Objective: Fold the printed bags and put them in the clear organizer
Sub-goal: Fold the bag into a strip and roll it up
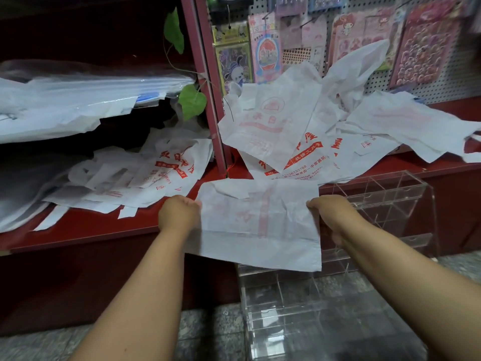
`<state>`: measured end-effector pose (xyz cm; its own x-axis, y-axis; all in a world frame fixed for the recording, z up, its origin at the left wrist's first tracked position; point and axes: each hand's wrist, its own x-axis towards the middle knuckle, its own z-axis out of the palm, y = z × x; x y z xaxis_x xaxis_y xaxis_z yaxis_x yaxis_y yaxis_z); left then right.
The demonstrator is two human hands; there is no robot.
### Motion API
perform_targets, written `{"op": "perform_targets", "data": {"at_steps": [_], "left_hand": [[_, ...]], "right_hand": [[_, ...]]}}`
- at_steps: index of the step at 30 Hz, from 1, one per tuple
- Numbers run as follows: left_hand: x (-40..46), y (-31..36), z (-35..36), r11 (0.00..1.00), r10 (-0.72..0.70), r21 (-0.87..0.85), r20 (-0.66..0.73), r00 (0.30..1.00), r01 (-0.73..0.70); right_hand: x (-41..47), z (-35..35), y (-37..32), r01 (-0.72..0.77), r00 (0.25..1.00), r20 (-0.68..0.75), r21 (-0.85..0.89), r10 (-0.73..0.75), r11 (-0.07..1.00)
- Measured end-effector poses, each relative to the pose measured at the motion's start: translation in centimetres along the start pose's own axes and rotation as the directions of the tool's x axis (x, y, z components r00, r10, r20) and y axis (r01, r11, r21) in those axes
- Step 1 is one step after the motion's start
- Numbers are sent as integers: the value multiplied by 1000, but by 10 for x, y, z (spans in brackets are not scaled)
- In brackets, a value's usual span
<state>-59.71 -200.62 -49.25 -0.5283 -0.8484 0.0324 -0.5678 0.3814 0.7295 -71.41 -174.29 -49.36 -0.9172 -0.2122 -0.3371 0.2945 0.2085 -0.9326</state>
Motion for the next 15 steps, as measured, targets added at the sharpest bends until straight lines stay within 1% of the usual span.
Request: {"op": "perform_targets", "data": {"at_steps": [1, 3, 5, 6, 7, 8, 10, 11, 13, 15], "left_hand": [[-2, 4, -4, 989, -19, -146, 11, 1000, 21], [-3, 11, -14, 923, -41, -382, 25, 999, 47], [-8, 20, -26, 834, -51, -545, 77, 996, 85], [-9, 23, -32, 773, -49, -623, 134, 990, 122], [-10, 26, -39, 722, -28, -675, 188, 982, 150], [-13, 28, -46, 693, 4, -702, 228, 974, 162], [-18, 30, -58, 733, 99, -672, 257, 961, 104], [-19, 28, -62, 774, 143, -631, 257, 956, 54], [-18, 25, -69, 819, 207, -573, 237, 949, -35], [-18, 22, -72, 816, 243, -572, 218, 945, -78]], "right_hand": [[1, -1, -1, 40, 999, 1, 6, -40, 999], [3, -4, -3, 146, 989, -32, 25, -146, 989], [2, -8, -8, 239, 966, -124, 83, -228, 968], [-1, -10, -11, 269, 956, -152, 124, -249, 955], [-3, -11, -15, 295, 950, -149, 153, -273, 943], [-7, -13, -19, 318, 946, -121, 168, -301, 933], [-15, -15, -26, 367, 930, -66, 160, -361, 916], [-18, -17, -29, 394, 919, -47, 148, -391, 907], [-21, -22, -34, 437, 898, -9, 135, -440, 889], [-21, -26, -37, 472, 876, 38, 133, -480, 872]]}}
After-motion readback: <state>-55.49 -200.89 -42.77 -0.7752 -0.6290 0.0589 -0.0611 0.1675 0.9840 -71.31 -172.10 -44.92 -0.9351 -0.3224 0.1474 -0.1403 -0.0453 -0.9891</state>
